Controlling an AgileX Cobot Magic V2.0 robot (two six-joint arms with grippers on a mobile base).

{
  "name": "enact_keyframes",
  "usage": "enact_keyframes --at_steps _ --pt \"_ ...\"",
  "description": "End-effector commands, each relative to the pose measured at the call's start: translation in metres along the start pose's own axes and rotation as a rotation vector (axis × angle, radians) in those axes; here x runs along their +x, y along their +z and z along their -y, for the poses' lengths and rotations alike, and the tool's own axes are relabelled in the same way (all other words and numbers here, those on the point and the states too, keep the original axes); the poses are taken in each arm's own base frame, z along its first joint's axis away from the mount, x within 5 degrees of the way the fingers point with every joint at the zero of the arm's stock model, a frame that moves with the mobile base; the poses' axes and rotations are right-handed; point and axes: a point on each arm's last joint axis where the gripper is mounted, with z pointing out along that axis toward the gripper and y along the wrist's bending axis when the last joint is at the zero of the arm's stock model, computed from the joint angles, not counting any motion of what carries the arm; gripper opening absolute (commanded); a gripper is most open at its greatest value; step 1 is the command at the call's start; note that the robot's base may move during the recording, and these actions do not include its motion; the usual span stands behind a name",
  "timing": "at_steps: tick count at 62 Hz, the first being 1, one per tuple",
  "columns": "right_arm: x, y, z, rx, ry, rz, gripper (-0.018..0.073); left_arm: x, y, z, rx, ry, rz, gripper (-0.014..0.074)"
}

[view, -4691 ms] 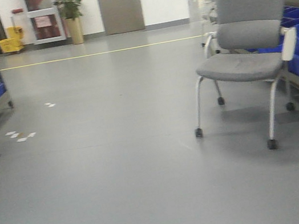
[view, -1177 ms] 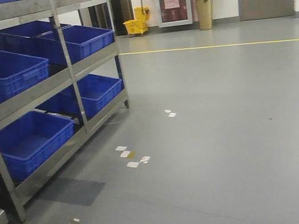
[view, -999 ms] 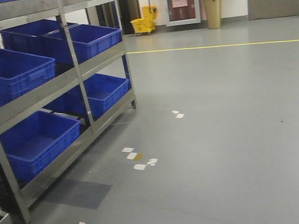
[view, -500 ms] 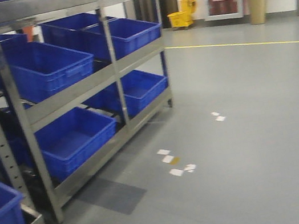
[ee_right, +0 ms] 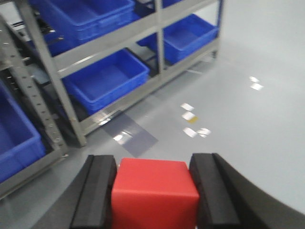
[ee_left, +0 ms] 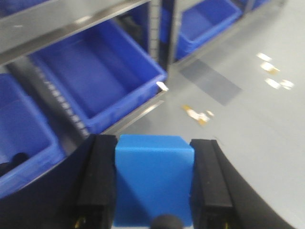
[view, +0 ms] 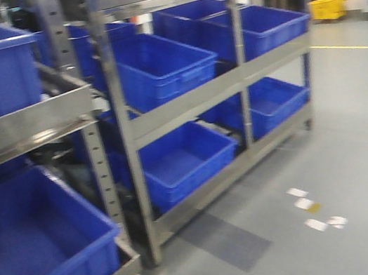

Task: Sort and place red and blue blocks on shelf
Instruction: 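Drive the base across the floor toward the shelf of blue bins, then bring both held cubes up to the blue bins on the shelf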

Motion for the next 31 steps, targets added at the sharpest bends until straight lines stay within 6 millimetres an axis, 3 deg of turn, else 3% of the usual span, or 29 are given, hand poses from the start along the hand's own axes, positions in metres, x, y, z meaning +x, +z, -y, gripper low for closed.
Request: enact_keyframes --at_steps 1,31 --pt "-0.0165 -0.0033 -0.0012 -0.006 -0.017 0.115 0.0054 -0.0164 -0.0030 0.0035 0.028 -0.003 0.095 0.0123" --pt "-0.0165 -0.0033 -0.0012 -0.006 -0.017 0.115 0.0054 -0.0164 -0.0030 0.0035 0.028 -0.003 0.095 0.0123"
